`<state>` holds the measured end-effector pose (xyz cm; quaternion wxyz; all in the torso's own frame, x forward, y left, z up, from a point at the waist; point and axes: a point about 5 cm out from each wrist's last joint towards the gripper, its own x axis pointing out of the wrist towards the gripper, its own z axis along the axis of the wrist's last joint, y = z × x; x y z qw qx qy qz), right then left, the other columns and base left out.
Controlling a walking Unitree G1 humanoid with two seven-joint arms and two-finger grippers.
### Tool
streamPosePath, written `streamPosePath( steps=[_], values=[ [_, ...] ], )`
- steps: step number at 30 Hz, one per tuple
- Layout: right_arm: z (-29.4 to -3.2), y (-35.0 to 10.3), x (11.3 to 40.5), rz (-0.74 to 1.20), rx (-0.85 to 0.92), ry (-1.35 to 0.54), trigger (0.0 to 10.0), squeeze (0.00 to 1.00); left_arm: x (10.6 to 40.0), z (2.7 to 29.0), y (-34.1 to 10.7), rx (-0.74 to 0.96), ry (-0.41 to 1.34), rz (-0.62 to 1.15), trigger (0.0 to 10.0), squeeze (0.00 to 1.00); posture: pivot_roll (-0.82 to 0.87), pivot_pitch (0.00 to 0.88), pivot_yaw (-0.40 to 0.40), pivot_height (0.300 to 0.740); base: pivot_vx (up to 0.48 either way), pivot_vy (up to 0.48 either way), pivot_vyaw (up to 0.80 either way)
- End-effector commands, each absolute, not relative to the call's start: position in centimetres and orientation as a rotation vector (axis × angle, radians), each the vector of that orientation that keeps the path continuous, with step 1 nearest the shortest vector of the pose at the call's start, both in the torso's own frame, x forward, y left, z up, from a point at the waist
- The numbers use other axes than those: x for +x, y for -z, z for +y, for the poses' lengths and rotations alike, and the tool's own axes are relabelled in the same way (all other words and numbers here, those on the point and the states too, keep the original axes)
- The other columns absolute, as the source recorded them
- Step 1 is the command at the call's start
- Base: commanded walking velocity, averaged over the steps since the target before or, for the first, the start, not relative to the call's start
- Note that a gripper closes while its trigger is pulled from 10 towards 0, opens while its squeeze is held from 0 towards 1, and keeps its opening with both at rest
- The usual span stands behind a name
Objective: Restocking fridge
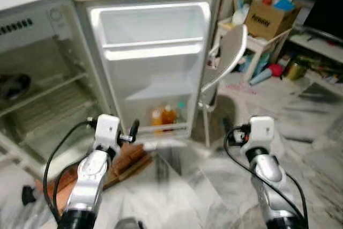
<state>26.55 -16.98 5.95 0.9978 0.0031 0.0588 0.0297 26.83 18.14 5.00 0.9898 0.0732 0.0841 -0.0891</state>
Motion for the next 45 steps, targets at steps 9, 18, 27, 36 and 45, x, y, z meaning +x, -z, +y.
streamPosePath(
  steps=[9, 18, 27, 36, 45],
  values=[
    [-17.0, -7.1, 27.3, 0.064, 0.004, -0.085, 10.0, 0.0, 27.0, 18.1, -5.1, 0.152, 0.173, 0.167, 10.0, 0.0, 0.02, 0.0, -0.011, 0.74, 0.0, -0.447, 0.79],
    [-16.9, -7.3, 27.6, 0.054, -0.005, -0.104, 10.0, 0.0, 26.9, 18.1, -5.0, 0.164, 0.177, 0.162, 10.0, 0.0, 0.02, 0.0, -0.013, 0.74, 0.118, -0.412, 0.77],
    [-16.6, -7.3, 27.6, 0.047, 0.001, -0.109, 10.0, 0.0, 26.9, 19.0, -4.9, 0.09, 0.111, 0.169, 10.0, 0.0, 0.02, 0.0, -0.005, 0.74, 0.297, -0.374, 0.77],
    [-17.2, -7.1, 27.1, 0.058, 0.123, -0.033, 10.0, 0.0, 26.7, 18.4, -6.8, -0.107, 0.136, 0.102, 10.0, 0.0, 0.02, 0.0, 0.001, 0.74, 0.116, -0.224, 0.34],
    [-17.0, -7.3, 27.0, 0.043, 0.109, -0.042, 10.0, 1.0, 25.8, 18.4, -6.1, -0.103, 0.108, 0.119, 10.0, 0.0, 0.02, 0.0, -0.001, 0.74, 0.118, -0.107, 0.0]
  ],
)
